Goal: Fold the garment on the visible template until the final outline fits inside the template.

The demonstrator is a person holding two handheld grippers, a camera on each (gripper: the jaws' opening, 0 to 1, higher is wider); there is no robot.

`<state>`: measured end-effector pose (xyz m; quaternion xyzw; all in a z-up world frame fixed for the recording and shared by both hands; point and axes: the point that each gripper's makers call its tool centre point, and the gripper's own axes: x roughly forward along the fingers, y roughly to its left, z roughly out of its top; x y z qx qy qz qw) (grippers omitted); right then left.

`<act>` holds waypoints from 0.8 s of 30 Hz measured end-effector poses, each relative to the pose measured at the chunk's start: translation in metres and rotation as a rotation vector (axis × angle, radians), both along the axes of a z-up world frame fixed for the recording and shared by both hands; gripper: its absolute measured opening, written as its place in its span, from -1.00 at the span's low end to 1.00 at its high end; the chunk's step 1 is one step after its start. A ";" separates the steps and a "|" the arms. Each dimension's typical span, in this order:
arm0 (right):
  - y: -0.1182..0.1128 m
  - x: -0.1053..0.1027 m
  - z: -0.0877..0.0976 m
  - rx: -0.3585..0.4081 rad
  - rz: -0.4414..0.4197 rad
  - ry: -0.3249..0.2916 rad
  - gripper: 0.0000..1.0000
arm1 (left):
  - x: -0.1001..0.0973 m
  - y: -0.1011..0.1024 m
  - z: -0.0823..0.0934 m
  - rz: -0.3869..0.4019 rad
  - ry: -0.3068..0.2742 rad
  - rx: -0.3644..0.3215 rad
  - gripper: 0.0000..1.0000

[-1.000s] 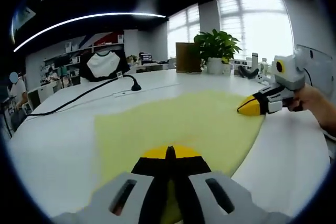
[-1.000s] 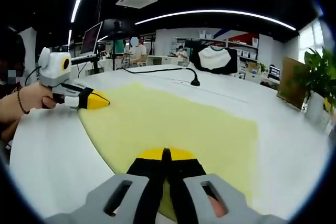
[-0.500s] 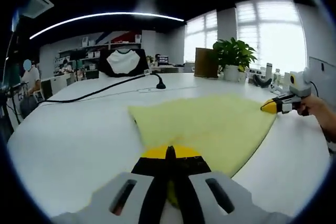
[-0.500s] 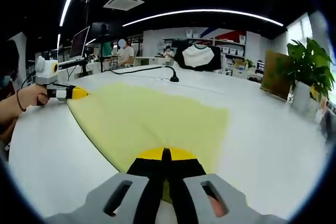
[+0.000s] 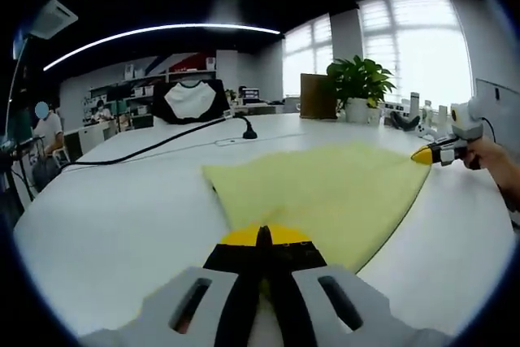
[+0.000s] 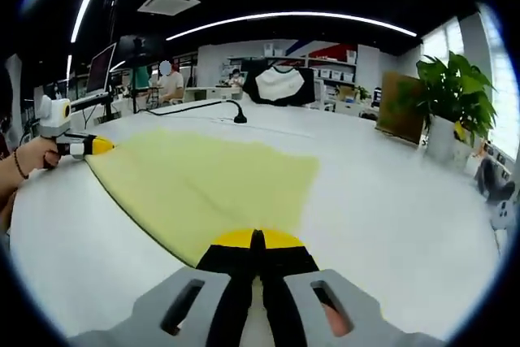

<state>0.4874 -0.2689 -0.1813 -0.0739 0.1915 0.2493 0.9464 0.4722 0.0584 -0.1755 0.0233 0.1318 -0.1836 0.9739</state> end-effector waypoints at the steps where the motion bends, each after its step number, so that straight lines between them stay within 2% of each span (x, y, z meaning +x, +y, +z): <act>1: -0.001 0.001 -0.001 0.006 -0.007 0.005 -1.00 | 0.000 0.000 0.000 0.000 -0.001 0.001 -0.99; 4: 0.000 0.002 -0.002 0.007 -0.007 0.005 -1.00 | 0.000 -0.002 0.001 -0.001 -0.001 0.013 -0.99; 5: -0.001 0.002 -0.002 0.004 -0.013 0.009 -1.00 | 0.000 -0.002 0.001 -0.011 0.010 0.044 -0.99; 7: -0.001 0.002 -0.002 -0.001 -0.018 0.006 -1.00 | 0.005 -0.002 0.001 -0.014 0.025 0.049 -0.99; 12: -0.001 0.004 -0.003 -0.019 -0.025 0.012 -1.00 | 0.003 0.000 0.000 0.002 0.026 -0.004 -0.99; 14: -0.001 0.004 -0.002 -0.017 -0.032 0.023 -1.00 | 0.000 -0.001 0.000 0.020 0.060 -0.030 -0.99; 16: 0.002 0.002 0.000 -0.015 -0.009 0.024 -1.00 | 0.000 -0.003 0.001 0.001 0.057 0.023 -0.99; 17: 0.008 0.002 0.007 0.034 0.005 -0.001 -1.00 | 0.000 -0.003 0.000 -0.008 0.054 0.032 -0.99; 18: 0.008 0.001 0.011 0.053 -0.004 -0.007 -1.00 | 0.000 -0.001 -0.002 0.003 0.071 0.000 -0.99; 20: 0.006 -0.002 0.017 0.047 -0.024 -0.019 -1.00 | -0.007 0.013 -0.002 0.092 0.164 -0.060 -0.99; 21: 0.001 -0.003 0.022 0.005 -0.044 -0.037 -1.00 | -0.007 0.022 0.007 0.132 0.142 -0.081 -0.99; 22: -0.004 -0.006 0.024 -0.035 -0.064 -0.037 -1.00 | -0.004 0.024 0.023 0.119 0.058 -0.080 -0.99; 23: -0.007 -0.008 0.028 -0.028 -0.081 -0.046 -1.00 | -0.010 0.029 0.033 0.137 0.046 -0.095 -0.99; 24: -0.007 -0.011 0.036 0.020 -0.095 -0.052 -1.00 | -0.014 0.029 0.040 0.135 0.040 -0.100 -0.99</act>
